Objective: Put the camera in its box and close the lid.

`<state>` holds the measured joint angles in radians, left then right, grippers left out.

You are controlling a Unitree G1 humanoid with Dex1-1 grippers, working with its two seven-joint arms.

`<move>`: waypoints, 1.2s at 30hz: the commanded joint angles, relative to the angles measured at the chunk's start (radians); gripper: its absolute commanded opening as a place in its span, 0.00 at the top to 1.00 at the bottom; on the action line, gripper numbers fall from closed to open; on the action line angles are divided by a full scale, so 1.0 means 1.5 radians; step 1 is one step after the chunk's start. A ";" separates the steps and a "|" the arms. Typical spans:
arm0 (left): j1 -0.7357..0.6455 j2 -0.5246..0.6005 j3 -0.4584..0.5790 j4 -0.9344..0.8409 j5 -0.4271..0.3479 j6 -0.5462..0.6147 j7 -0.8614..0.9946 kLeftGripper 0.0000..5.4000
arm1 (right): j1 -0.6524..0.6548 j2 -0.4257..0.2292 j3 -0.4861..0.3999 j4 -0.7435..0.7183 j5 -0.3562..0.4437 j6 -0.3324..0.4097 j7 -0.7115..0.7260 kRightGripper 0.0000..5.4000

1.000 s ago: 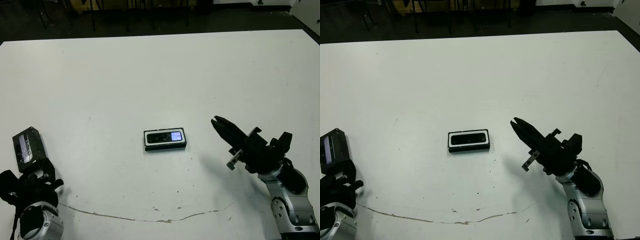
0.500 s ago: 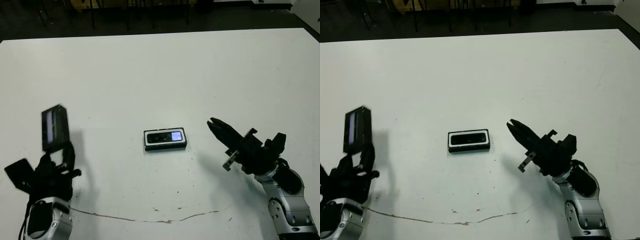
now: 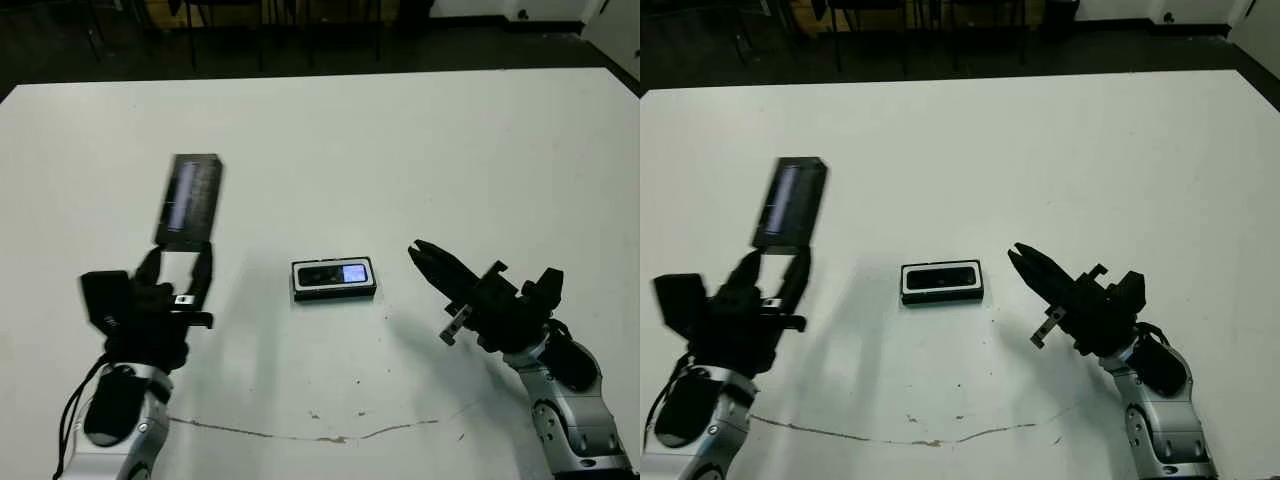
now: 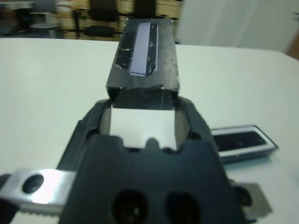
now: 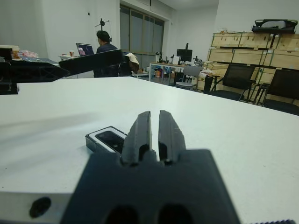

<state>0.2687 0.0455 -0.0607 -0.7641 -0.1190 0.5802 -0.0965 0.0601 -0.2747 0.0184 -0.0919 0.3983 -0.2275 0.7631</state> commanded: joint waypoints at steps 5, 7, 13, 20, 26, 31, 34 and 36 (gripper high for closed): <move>-0.043 0.066 -0.044 0.061 -0.013 0.026 -0.069 0.59 | 0.004 0.003 0.001 0.006 0.006 0.016 -0.004 1.00; -0.051 0.086 -0.048 0.071 -0.011 0.018 -0.088 0.59 | 0.002 0.004 0.001 0.010 0.000 0.016 -0.008 1.00; -0.067 0.133 -0.045 0.086 -0.014 0.004 -0.131 0.59 | -0.001 0.008 0.004 0.017 -0.003 0.012 -0.010 1.00; -0.086 0.168 -0.030 0.092 -0.027 0.018 -0.158 0.59 | -0.004 0.005 0.002 0.043 -0.061 -0.015 -0.046 1.00; -0.093 0.185 -0.013 0.089 -0.053 0.041 -0.175 0.59 | 0.004 -0.002 0.002 -0.022 -0.029 0.067 -0.064 1.00; -0.073 0.173 -0.004 0.070 -0.058 0.044 -0.155 0.59 | 0.013 -0.003 0.002 -0.063 -0.028 0.111 -0.082 1.00; -0.039 0.157 0.001 0.059 -0.049 0.023 -0.129 0.59 | 0.011 0.000 -0.002 -0.054 -0.018 0.104 -0.071 1.00; -0.017 0.154 0.004 0.057 -0.048 0.007 -0.124 0.59 | 0.014 0.002 -0.001 -0.063 -0.013 0.114 -0.076 1.00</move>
<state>0.2157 0.2742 -0.0638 -0.6806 -0.1978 0.5998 -0.2924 0.0673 -0.2676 0.0201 -0.1864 0.3717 -0.0809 0.6488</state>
